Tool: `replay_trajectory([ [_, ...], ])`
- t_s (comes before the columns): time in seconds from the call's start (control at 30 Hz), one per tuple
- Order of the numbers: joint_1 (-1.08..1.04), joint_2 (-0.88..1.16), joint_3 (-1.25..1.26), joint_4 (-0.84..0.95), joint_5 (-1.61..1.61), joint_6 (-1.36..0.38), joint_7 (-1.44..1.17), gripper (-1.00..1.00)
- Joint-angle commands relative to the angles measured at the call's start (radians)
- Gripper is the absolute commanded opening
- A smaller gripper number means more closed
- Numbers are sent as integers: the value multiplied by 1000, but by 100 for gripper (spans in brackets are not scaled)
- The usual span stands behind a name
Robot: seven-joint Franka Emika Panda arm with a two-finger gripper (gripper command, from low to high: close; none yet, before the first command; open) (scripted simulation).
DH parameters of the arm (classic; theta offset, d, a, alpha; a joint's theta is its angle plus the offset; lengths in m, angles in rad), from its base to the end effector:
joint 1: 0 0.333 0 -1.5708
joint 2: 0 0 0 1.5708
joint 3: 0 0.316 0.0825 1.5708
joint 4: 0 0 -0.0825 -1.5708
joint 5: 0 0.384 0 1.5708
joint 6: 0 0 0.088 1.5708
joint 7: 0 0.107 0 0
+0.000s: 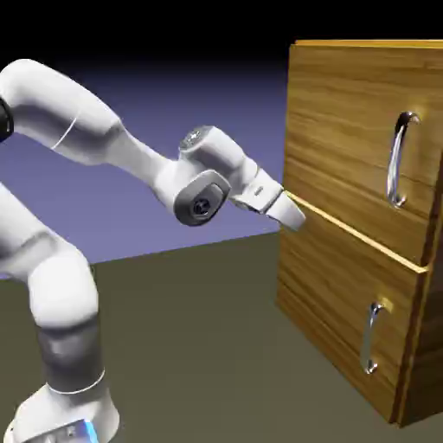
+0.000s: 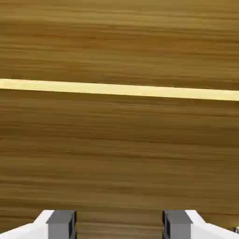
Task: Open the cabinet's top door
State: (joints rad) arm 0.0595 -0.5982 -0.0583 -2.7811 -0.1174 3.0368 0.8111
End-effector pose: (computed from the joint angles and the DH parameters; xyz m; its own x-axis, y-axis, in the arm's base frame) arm 0.3901 0.0084 0.4830 0.5065 -0.6530 0.5631 -0.4190 -0.7572 -0.5011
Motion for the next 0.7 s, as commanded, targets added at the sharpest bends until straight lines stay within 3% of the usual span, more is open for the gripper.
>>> replay_trajectory([
  [0.0,18,-10,-22,11,-44,0,26,0],
  [0.67,370,-219,-454,225,-914,-2,545,0],
])
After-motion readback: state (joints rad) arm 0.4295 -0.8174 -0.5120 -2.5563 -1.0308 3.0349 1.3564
